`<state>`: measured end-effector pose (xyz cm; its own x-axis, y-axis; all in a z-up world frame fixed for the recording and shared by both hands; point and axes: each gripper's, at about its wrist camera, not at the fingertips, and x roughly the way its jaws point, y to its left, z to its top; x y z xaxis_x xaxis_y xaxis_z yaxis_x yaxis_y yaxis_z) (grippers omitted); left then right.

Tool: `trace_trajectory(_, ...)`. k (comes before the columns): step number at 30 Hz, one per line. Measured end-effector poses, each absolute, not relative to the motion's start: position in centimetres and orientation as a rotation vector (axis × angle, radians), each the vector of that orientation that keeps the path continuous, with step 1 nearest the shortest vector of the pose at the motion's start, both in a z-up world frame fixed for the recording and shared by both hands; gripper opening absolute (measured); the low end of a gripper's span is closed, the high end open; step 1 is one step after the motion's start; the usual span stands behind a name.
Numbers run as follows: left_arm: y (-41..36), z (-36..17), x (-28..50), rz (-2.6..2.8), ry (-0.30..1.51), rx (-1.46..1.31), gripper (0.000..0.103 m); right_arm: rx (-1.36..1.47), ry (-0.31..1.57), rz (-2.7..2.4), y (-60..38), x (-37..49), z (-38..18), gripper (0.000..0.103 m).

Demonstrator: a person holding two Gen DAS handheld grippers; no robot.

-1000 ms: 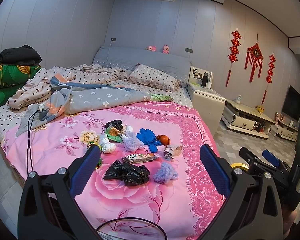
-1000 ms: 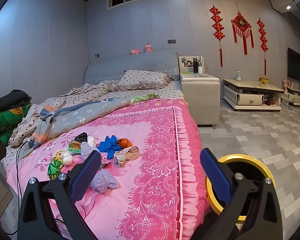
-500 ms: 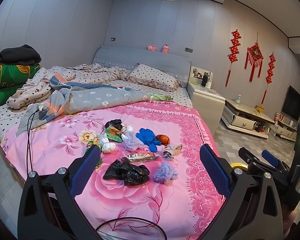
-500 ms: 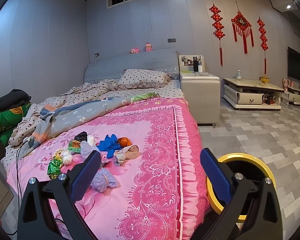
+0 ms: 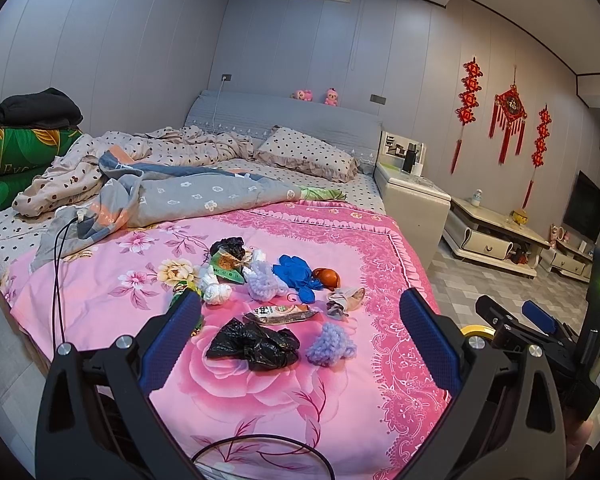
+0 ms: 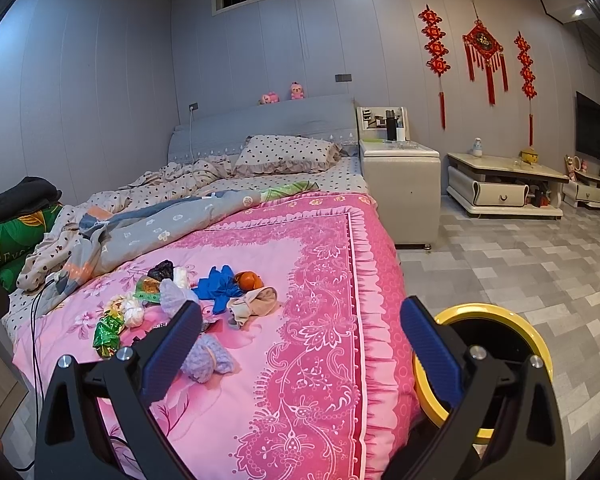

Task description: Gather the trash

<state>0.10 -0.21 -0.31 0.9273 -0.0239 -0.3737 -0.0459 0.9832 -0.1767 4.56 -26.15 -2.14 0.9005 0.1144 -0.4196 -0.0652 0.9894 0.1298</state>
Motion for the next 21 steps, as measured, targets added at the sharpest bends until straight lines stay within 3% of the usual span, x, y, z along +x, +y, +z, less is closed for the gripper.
trace_trajectory(21,4.0,-3.2,2.4,0.066,0.455,-0.159,0.095,0.061,0.468,0.277,-24.0,7.8,-2.3,0.096)
